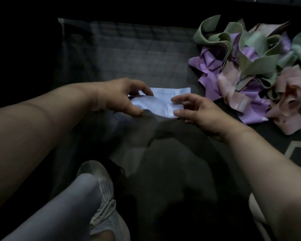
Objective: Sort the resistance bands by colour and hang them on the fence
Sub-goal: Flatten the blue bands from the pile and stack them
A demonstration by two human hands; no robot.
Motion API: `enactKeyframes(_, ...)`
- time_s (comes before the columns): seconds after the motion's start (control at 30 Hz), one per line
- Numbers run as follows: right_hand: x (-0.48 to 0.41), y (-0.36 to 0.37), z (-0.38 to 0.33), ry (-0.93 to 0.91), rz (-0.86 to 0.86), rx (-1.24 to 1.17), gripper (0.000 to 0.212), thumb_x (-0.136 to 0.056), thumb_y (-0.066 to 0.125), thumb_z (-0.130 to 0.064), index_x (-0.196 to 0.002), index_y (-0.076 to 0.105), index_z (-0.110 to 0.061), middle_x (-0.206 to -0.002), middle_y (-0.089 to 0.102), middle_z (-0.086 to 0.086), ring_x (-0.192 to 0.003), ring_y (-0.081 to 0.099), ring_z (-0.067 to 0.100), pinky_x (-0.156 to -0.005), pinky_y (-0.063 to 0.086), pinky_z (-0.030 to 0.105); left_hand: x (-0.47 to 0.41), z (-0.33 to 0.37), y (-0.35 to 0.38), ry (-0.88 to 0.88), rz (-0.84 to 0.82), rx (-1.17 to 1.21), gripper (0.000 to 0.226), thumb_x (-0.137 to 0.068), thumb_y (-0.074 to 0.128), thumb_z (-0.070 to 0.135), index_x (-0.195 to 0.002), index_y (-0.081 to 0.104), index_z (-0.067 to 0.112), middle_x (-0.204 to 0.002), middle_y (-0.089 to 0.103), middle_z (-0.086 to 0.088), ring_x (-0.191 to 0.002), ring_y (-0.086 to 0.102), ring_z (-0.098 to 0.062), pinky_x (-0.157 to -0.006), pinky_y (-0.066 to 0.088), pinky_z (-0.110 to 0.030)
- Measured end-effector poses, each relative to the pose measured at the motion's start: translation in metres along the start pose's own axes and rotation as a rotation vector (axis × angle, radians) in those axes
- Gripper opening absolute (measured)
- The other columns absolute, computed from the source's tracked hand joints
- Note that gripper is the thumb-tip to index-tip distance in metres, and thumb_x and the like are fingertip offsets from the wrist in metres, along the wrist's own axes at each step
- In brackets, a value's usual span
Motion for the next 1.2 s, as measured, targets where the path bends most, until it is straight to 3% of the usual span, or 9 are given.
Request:
enactKeyframes(0.17,-0.015,-0.015,-0.033,-0.186,0.091,0.381,0.048,-0.074,0.086,-0.014,-0.117,0.066,-0.018,-0.101,0.066,-0.012,-0.085,0.062,0.002,-0.082,0.051,0.015,-0.011,0.014,-0.019,-0.030,0.026,-0.064,0.064,-0.050,0.087,0.054,-0.110,0.065,0.051,-0.108,0.068,0.013,-0.097,0.067,-0.006,-0.093,0.056,-0.034)
enactKeyframes(0.27,-0.022,-0.027,-0.038,-0.189,0.163,0.169,0.027,-0.084,0.078,-0.017,-0.109,0.070,-0.015,-0.097,0.071,-0.005,-0.081,0.065,0.003,-0.071,0.053,0.016,-0.015,0.015,-0.027,-0.087,-0.003,-0.027,0.082,-0.041,0.086,0.070,-0.115,0.066,0.042,-0.099,0.073,0.009,-0.090,0.068,-0.004,-0.081,0.054,-0.027)
enactKeyframes(0.37,-0.031,-0.042,-0.036,-0.155,0.283,0.111,0.013,-0.094,0.063,-0.007,-0.101,0.070,-0.014,-0.090,0.069,-0.001,-0.063,0.058,-0.005,-0.056,0.046,0.011,-0.013,0.000,-0.039,-0.163,0.047,0.039,0.083,-0.035,0.077,0.085,-0.095,0.074,0.027,-0.076,0.071,-0.001,-0.068,0.062,-0.013,-0.064,0.049,-0.030)
enactKeyframes(0.5,-0.037,-0.055,-0.033,-0.144,0.399,0.177,0.023,-0.092,0.063,0.000,-0.113,0.062,-0.007,-0.078,0.056,0.006,-0.048,0.051,-0.005,-0.046,0.039,0.008,-0.006,-0.030,-0.061,-0.311,0.172,0.002,0.038,-0.065,0.084,0.047,-0.083,0.073,0.015,-0.073,0.068,-0.005,-0.062,0.058,-0.014,-0.060,0.046,-0.028)
enactKeyframes(0.63,-0.043,-0.053,-0.025,-0.135,0.412,0.223,0.028,-0.089,0.066,-0.003,-0.111,0.053,-0.014,-0.067,0.056,0.004,-0.051,0.057,0.003,-0.052,0.045,0.016,-0.001,-0.052,-0.075,-0.380,0.348,0.045,0.022,-0.074,0.084,0.028,-0.081,0.072,0.012,-0.067,0.067,-0.005,-0.049,0.055,-0.008,-0.042,0.044,-0.018)
enactKeyframes(0.77,-0.054,-0.046,-0.015,-0.153,0.435,0.357,0.028,-0.085,0.068,-0.004,-0.102,0.052,-0.018,-0.076,0.059,0.000,-0.075,0.060,0.020,-0.073,0.053,0.034,-0.005,-0.067,-0.076,-0.370,0.488,0.081,0.011,-0.083,0.078,0.015,-0.092,0.075,0.011,-0.079,0.071,-0.005,-0.056,0.061,-0.004,-0.046,0.049,-0.012)
enactKeyframes(0.9,-0.058,-0.043,-0.007,-0.154,0.473,0.523,0.029,-0.083,0.071,-0.012,-0.104,0.054,-0.022,-0.100,0.062,0.005,-0.082,0.056,0.016,-0.078,0.047,0.027,-0.009,-0.074,-0.074,-0.341,0.562,0.002,0.014,-0.090,0.069,0.011,-0.104,0.074,0.012,-0.087,0.070,-0.006,-0.059,0.060,-0.001,-0.044,0.044,-0.005)
enactKeyframes(1.07,-0.055,-0.034,-0.003,-0.162,0.441,0.655,0.032,-0.087,0.067,-0.014,-0.117,0.057,-0.016,-0.114,0.058,0.011,-0.092,0.053,0.018,-0.084,0.041,0.025,-0.010,-0.070,-0.067,-0.275,0.571,-0.170,0.017,-0.091,0.066,0.011,-0.105,0.075,0.010,-0.099,0.074,-0.009,-0.088,0.067,-0.019,-0.082,0.053,-0.028)
enactKeyframes(1.2,-0.051,-0.026,-0.002,-0.142,0.418,0.781,0.036,-0.090,0.062,-0.018,-0.125,0.053,-0.018,-0.123,0.051,0.010,-0.113,0.050,0.025,-0.094,0.045,0.038,-0.012,-0.065,-0.057,-0.210,0.614,-0.285,0.020,-0.090,0.067,0.013,-0.108,0.075,0.010,-0.104,0.074,-0.010,-0.096,0.068,-0.022,-0.090,0.049,-0.026)
Point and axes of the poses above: each hand's wrist, its own x-axis away from the middle knuckle, its own y-axis out of the palm, z = x × y, the point moved 6 cm from there along -x, towards the middle knuckle
